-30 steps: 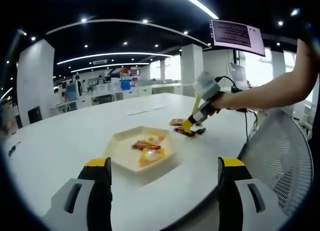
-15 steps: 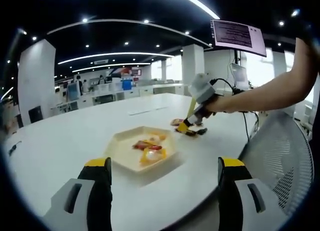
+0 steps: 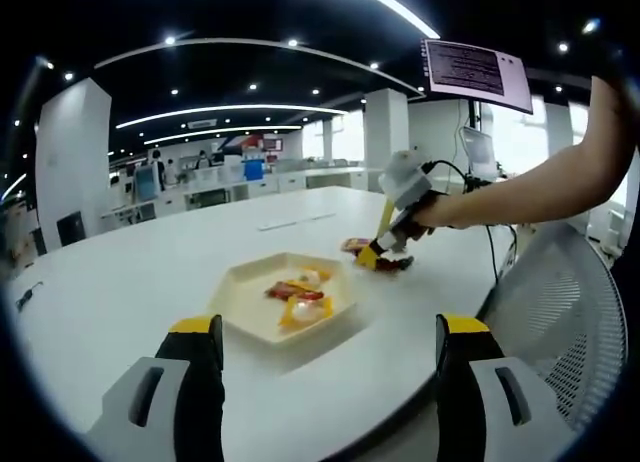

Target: Place the target food into the container with the food tongs after gripping and lifting it, then release it inside without dropping or visibly crushing the food.

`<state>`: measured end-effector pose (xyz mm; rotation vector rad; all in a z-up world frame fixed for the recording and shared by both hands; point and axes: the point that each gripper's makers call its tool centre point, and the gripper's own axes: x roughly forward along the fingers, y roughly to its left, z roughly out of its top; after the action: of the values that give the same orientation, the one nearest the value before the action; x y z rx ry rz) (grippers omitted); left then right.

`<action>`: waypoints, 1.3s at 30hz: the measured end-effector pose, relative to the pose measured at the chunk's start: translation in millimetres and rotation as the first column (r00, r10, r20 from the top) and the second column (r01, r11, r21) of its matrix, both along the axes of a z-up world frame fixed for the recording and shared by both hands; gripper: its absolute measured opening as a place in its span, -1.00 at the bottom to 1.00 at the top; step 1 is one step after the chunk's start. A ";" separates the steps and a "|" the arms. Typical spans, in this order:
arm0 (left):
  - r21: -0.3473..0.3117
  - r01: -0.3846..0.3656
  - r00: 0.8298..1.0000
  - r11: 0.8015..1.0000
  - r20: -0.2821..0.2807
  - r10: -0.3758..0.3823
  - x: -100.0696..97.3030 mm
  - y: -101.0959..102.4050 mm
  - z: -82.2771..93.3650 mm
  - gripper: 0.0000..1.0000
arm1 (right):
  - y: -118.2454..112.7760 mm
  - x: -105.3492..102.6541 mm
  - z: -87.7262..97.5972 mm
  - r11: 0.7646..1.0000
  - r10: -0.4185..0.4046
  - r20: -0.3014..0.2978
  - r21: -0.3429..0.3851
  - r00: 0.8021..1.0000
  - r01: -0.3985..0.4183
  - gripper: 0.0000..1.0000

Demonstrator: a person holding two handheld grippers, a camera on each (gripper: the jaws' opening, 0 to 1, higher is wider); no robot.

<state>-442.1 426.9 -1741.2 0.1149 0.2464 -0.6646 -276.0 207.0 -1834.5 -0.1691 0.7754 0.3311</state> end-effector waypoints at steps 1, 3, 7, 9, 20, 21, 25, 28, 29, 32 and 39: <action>0.000 0.000 1.000 1.000 0.000 0.000 0.0 0.0 0.0 0.69 | -0.3 -0.4 -0.1 1.000 0.000 -0.002 0.003 1.000 0.000 -0.55; 0.000 -0.001 1.000 1.000 0.000 0.001 0.0 0.1 0.1 0.69 | 0.2 -2.3 0.4 1.000 0.007 -0.005 0.006 1.000 -0.007 -0.57; 0.002 0.000 1.000 1.000 0.000 0.000 0.0 -0.1 0.0 0.68 | -1.6 -4.4 1.2 1.000 0.011 0.000 -0.004 1.000 -0.011 -0.61; 0.002 -0.001 1.000 1.000 -0.001 0.001 0.0 -0.1 0.0 0.68 | -1.3 -5.9 3.2 1.000 0.011 0.002 0.000 1.000 -0.011 -0.61; -0.002 0.001 1.000 1.000 0.005 -0.001 -0.2 -0.6 1.0 0.68 | 2.8 -11.8 25.2 0.999 0.035 0.008 0.018 0.999 -0.035 -0.62; -0.002 0.001 1.000 1.000 0.005 -0.001 -0.3 -0.6 1.1 0.68 | 3.3 -13.5 29.9 0.999 0.036 0.016 0.019 0.999 -0.036 -0.62; -0.003 0.001 1.000 1.000 0.008 -0.001 -0.2 -0.7 1.7 0.68 | 2.0 -14.2 41.4 0.999 0.037 0.036 0.012 0.999 -0.037 -0.62; -0.010 0.007 1.000 1.000 0.013 -0.007 -0.7 -1.5 2.7 0.70 | 2.7 -14.2 56.7 0.999 0.031 0.063 0.020 0.998 -0.033 -0.62; -0.015 0.013 1.000 1.000 0.017 -0.013 -1.0 -2.3 3.6 0.71 | 4.6 -14.1 62.4 0.999 0.033 0.078 0.028 0.996 -0.036 -0.62; -0.019 0.020 1.000 1.000 0.025 -0.019 -1.4 -3.3 5.2 0.73 | 8.2 -13.9 79.8 0.999 0.038 0.106 0.029 0.994 -0.041 -0.62; -0.033 0.023 0.999 0.999 0.047 -0.021 -1.5 -3.9 9.6 0.81 | 16.8 -11.6 113.4 0.998 0.055 0.169 0.022 0.984 -0.059 -0.62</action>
<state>-443.7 422.9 -1731.5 0.1009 0.1894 -0.6869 -287.6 223.8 -1721.1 -0.1913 0.5997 0.3767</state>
